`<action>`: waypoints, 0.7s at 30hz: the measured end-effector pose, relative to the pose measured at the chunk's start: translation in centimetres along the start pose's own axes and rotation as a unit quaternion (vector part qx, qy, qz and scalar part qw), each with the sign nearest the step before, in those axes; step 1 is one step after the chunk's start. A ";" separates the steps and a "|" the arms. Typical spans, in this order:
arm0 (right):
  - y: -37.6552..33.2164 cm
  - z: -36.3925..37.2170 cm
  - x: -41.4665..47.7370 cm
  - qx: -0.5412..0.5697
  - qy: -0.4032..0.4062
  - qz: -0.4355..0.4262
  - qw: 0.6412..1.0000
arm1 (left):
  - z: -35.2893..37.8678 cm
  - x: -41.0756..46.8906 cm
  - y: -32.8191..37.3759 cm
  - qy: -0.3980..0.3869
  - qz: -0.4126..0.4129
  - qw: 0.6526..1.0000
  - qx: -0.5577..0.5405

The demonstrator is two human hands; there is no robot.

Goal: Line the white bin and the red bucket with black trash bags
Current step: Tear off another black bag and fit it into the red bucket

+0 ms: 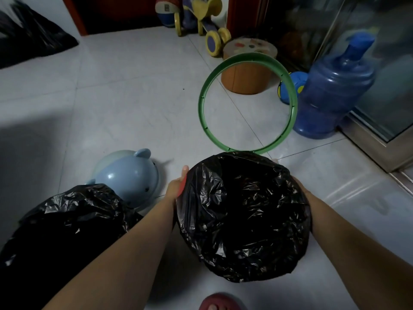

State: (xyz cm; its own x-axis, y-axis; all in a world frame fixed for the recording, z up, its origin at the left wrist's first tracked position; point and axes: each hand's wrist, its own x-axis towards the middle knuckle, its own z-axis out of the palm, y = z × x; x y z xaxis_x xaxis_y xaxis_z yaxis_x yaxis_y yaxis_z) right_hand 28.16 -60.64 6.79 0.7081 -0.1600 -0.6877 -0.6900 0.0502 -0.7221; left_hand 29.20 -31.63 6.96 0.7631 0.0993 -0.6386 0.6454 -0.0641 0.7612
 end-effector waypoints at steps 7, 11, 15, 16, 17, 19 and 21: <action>-2.4 -2.0 -1.5 0.016 -0.141 -0.026 0.990 | -2.3 0.3 3.2 -0.284 -0.099 0.954 -0.023; -3.2 -1.6 -1.9 0.008 -0.196 -0.005 0.981 | -2.3 -0.1 4.6 -0.323 -0.111 0.940 -0.008; -2.9 -1.8 -1.2 0.011 -0.159 -0.015 0.987 | -1.7 0.0 5.7 -0.251 -0.086 0.964 -0.020; -2.8 -1.8 -1.1 0.007 -0.148 -0.018 0.989 | -1.6 -0.1 6.0 -0.232 -0.075 0.970 -0.025; -2.7 -1.8 -0.9 0.004 -0.139 -0.022 0.990 | -1.5 -0.3 6.3 -0.208 -0.056 0.976 -0.026; -2.5 -1.7 -0.7 -0.001 -0.129 -0.033 0.991 | -1.4 -0.4 6.5 -0.160 -0.014 0.986 -0.042; -2.4 -1.5 -0.7 -0.008 -0.127 -0.045 0.991 | -1.3 -0.3 6.3 -0.119 0.017 0.988 -0.092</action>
State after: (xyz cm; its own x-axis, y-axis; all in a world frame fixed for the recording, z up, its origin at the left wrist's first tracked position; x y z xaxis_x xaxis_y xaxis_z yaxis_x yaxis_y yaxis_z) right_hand 29.06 -62.17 9.15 0.7809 0.0897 -0.6182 -0.6226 0.0306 -0.7819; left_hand 32.97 -30.79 12.05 0.7847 -0.1386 -0.6042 0.6190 0.1214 0.7760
